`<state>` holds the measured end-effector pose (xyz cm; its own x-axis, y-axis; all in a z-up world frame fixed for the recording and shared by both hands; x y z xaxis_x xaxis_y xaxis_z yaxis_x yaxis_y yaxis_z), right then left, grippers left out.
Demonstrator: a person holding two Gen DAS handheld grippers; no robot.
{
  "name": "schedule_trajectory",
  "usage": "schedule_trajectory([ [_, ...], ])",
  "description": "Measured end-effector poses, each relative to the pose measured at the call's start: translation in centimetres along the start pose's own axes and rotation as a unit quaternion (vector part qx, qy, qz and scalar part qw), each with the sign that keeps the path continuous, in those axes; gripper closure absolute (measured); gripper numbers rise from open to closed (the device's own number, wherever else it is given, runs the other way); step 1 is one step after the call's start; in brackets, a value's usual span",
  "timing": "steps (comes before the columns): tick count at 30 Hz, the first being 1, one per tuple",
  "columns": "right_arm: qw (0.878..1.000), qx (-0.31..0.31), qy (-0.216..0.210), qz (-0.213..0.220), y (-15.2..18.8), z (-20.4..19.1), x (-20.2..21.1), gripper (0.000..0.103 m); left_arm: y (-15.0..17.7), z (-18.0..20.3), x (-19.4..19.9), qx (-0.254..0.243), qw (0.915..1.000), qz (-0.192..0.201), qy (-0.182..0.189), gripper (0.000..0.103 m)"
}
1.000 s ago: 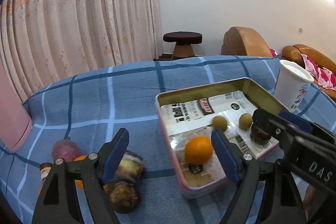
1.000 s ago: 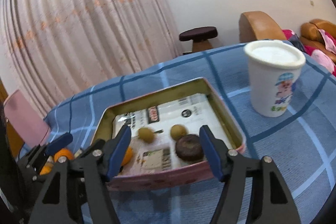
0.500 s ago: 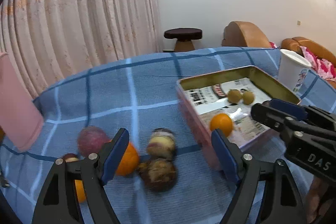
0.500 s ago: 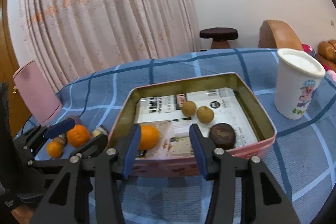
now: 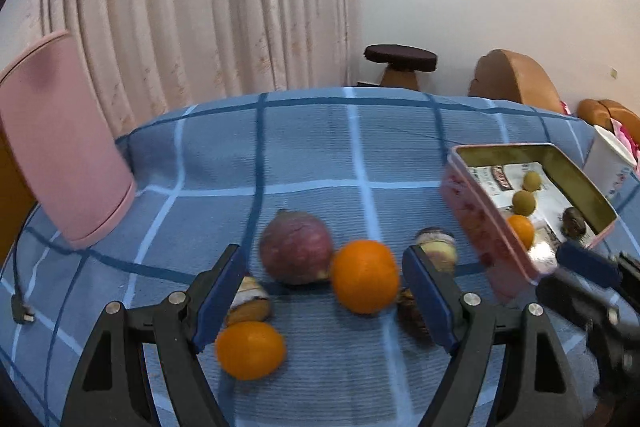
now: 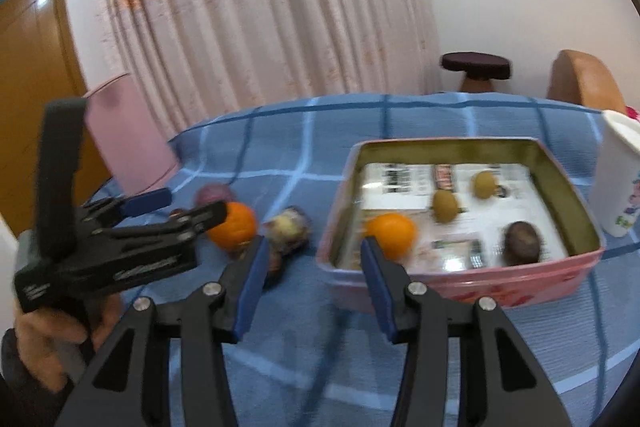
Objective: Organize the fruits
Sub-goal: 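Move both grippers back toward the remaining fruits, then grasp the mangosteen with the right gripper while the left gripper grasps an orange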
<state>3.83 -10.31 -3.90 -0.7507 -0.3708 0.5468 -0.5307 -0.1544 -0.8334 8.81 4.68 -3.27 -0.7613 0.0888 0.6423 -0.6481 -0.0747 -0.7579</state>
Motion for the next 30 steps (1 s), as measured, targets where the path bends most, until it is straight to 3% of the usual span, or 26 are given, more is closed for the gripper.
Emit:
schedule_trajectory([
  [4,0.999,0.027,-0.022,-0.019,0.2,-2.6,-1.4,0.052,-0.1,-0.4,0.3,-0.006,0.9999,0.003,0.008,0.021],
  [7,0.997,0.061,-0.019,-0.046,0.5,-4.1,-2.8,0.054,-0.1,-0.6,0.4,-0.030,0.9995,0.012,-0.006,0.021],
  [15,0.993,0.058,-0.016,-0.104,0.9,-4.5,-6.0,0.056,-0.4,-1.0,0.0,-0.028,0.9996,-0.001,0.009,0.021],
  [19,0.989,0.046,-0.020,-0.138,1.6,-4.1,-7.4,0.058,0.1,0.4,-0.2,-0.054,0.9983,-0.006,0.019,0.021],
  [25,0.988,0.060,-0.015,-0.142,2.1,-4.2,-6.7,0.062,0.5,0.7,-0.8,-0.051,0.9980,-0.022,0.030,0.022],
  [26,0.988,0.062,-0.014,-0.142,2.3,-4.3,-6.5,0.062,0.6,0.8,-0.8,-0.050,0.9980,-0.023,0.031,0.024],
  [28,0.988,0.058,-0.016,-0.139,2.5,-4.2,-5.9,0.062,0.8,0.9,-1.0,-0.050,0.9977,-0.028,0.035,0.047],
  [30,0.989,0.052,-0.020,-0.136,3.0,-3.9,-5.1,0.062,0.9,1.1,-1.5,-0.038,0.9970,-0.042,0.053,0.049],
])
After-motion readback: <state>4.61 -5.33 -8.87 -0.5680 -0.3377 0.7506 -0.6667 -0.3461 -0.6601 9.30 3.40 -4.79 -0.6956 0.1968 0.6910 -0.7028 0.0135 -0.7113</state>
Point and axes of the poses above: each gripper's, at about its wrist camera, not at the fingertips, and x roughly against the way its jaws point, z to its right, y to its underside, the point moved 5 cm from there along -x, roughly the way its jaws point, and after that the axes turned 11 degrees about x, right-handed, at the moved point
